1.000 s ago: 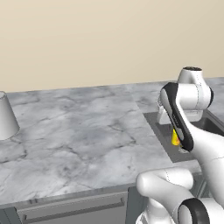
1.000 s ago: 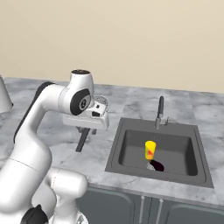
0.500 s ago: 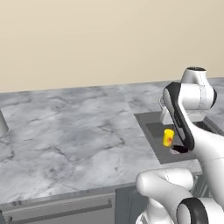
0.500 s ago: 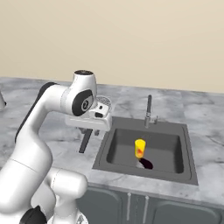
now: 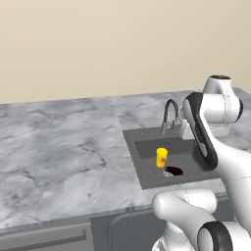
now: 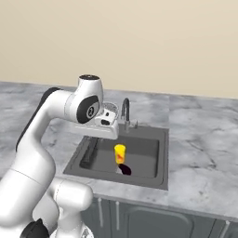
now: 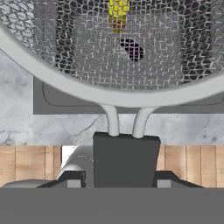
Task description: Pick the cup and strainer and place them in the sink. Then turn on the water.
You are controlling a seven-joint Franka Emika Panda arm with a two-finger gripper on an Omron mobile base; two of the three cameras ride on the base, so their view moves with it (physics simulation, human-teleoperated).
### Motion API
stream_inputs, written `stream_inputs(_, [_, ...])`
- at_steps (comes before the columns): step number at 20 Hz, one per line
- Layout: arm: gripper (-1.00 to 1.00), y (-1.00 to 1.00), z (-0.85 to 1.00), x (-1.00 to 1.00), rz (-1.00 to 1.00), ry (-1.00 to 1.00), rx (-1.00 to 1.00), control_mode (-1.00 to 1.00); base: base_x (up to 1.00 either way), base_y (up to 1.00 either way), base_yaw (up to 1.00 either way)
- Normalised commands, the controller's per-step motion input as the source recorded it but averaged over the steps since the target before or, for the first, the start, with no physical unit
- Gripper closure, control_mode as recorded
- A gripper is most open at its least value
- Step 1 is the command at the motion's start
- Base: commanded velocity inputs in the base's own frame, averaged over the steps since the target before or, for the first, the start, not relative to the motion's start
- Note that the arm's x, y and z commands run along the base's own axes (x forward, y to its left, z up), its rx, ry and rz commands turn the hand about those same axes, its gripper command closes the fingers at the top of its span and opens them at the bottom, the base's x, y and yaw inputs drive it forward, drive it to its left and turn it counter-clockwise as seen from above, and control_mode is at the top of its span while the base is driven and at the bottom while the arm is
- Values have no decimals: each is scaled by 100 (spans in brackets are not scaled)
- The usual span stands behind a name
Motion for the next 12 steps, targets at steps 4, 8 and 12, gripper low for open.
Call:
stream_inputs(4, [100, 0, 0, 0, 0, 0, 0, 100, 0, -67, 0])
stream_inputs(8, [100, 0, 0, 0, 0, 0, 0, 100, 0, -60, 0])
stream_inputs(12, [100, 0, 0, 0, 0, 0, 0, 100, 0, -53, 0])
